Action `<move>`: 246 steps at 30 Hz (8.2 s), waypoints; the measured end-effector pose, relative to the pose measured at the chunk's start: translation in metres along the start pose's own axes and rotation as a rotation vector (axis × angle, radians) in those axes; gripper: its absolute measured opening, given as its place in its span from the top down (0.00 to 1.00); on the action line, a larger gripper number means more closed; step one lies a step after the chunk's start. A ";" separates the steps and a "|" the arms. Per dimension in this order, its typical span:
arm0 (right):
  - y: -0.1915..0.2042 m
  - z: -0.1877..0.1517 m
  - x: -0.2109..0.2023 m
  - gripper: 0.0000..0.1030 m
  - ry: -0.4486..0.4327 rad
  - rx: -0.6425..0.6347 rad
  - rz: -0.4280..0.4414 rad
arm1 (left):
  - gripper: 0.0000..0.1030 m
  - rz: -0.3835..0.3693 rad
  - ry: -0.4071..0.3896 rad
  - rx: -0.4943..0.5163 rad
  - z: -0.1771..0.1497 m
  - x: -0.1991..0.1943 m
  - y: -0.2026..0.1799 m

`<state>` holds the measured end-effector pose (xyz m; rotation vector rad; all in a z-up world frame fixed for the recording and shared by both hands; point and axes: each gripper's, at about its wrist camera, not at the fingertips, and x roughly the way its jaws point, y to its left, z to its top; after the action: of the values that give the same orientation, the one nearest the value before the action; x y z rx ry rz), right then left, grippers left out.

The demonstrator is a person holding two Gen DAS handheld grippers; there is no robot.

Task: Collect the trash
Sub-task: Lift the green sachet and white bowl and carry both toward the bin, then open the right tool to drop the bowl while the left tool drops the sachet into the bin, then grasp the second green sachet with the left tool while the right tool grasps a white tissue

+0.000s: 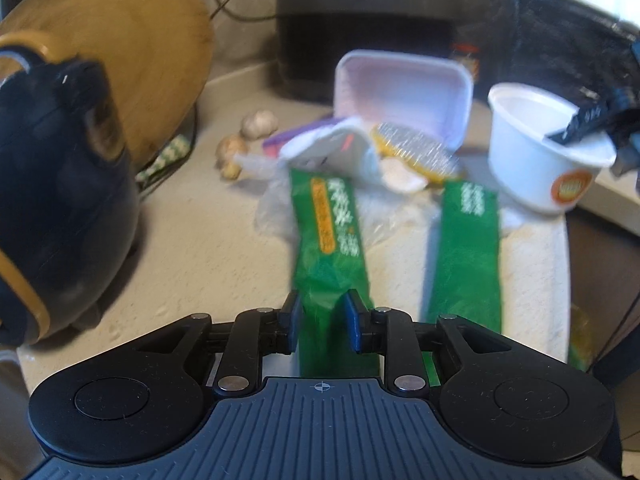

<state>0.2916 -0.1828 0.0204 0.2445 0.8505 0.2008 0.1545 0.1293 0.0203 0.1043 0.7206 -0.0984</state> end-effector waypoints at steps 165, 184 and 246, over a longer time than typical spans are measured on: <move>-0.110 -0.256 -0.048 0.13 0.019 -0.145 -0.269 | 0.78 -0.310 0.146 0.055 -0.130 0.104 -0.250; 0.059 -0.181 -0.133 0.13 -0.358 -0.313 -0.043 | 0.75 -0.196 -0.172 0.074 -0.060 -0.065 -0.128; 0.215 -0.035 0.018 0.92 -0.148 -0.397 0.175 | 0.60 0.063 0.042 -0.016 -0.055 -0.023 0.015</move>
<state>0.2595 0.0313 0.0477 -0.0396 0.6259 0.5028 0.1036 0.1526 -0.0043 0.1138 0.7590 -0.0301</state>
